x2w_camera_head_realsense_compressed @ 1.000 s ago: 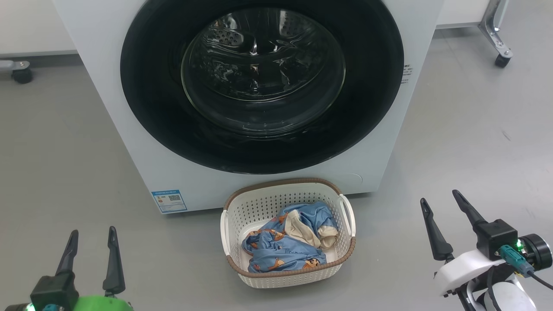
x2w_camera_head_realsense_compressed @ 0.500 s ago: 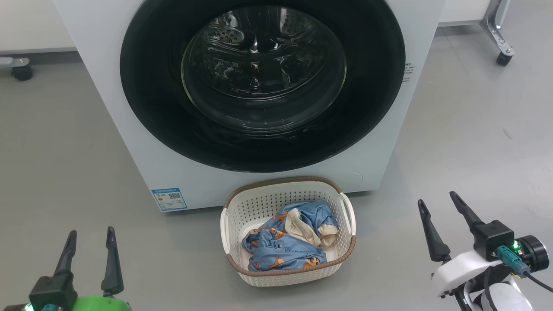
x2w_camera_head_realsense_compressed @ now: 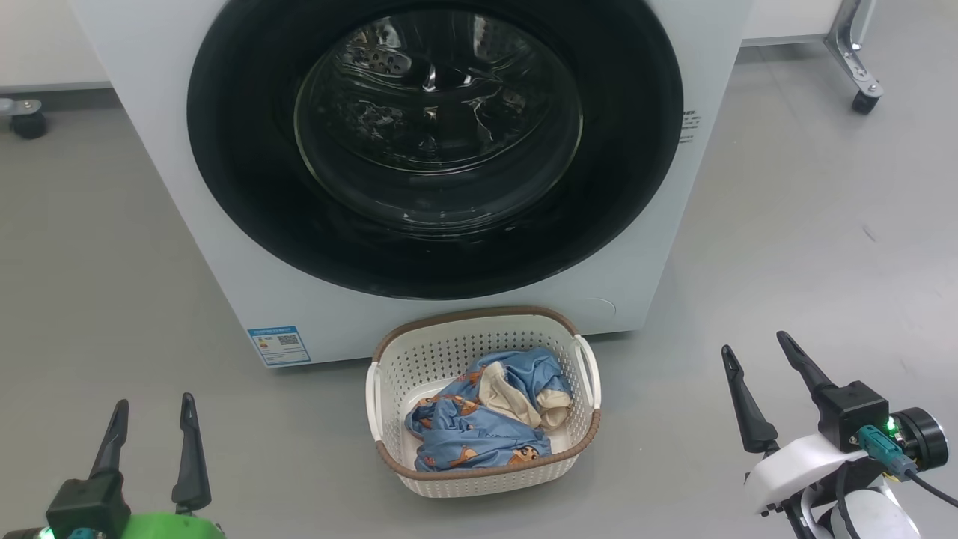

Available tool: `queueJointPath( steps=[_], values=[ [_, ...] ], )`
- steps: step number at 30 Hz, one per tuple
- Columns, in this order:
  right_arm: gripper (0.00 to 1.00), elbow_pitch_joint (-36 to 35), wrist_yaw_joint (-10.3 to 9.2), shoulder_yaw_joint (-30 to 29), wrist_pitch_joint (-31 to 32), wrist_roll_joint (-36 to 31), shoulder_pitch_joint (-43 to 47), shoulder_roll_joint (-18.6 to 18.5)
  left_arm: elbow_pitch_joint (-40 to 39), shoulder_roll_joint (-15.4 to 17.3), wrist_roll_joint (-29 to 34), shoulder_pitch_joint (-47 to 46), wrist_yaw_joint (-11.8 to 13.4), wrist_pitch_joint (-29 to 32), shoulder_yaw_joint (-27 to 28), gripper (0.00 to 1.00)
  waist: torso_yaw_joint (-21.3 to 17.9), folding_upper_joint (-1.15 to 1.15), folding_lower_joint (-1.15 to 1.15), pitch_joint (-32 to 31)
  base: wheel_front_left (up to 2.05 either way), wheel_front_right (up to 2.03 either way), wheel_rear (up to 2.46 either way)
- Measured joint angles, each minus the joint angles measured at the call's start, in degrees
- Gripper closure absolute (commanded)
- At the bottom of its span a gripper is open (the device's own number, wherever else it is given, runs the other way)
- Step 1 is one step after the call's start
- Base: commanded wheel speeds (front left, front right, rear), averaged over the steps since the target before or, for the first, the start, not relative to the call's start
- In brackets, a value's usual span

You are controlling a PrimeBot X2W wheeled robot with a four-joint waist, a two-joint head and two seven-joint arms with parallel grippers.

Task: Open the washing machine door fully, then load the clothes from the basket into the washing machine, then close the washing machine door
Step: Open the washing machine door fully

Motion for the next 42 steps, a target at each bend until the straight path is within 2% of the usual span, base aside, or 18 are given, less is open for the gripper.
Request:
queueJointPath(
  steps=[26, 42],
  values=[
    [0.0, 0.0, 0.05, -0.33, 0.0, 0.0, -0.05, 0.29, 0.0, -0.25, -0.68, -0.07, -0.04, 0.0, 0.43, 0.0, -0.19, 0.0, 0.0, -0.05, 0.76, 0.76, -1.53],
    [0.0, -0.03, 0.07, -0.56, 0.0, -0.01, -0.05, 0.42, 0.21, -0.3, -1.3, -0.06, -0.04, 0.0, 0.32, 0.0, -0.21, 0.0, 0.0, -0.14, 0.47, 0.47, -0.94]
  ],
)
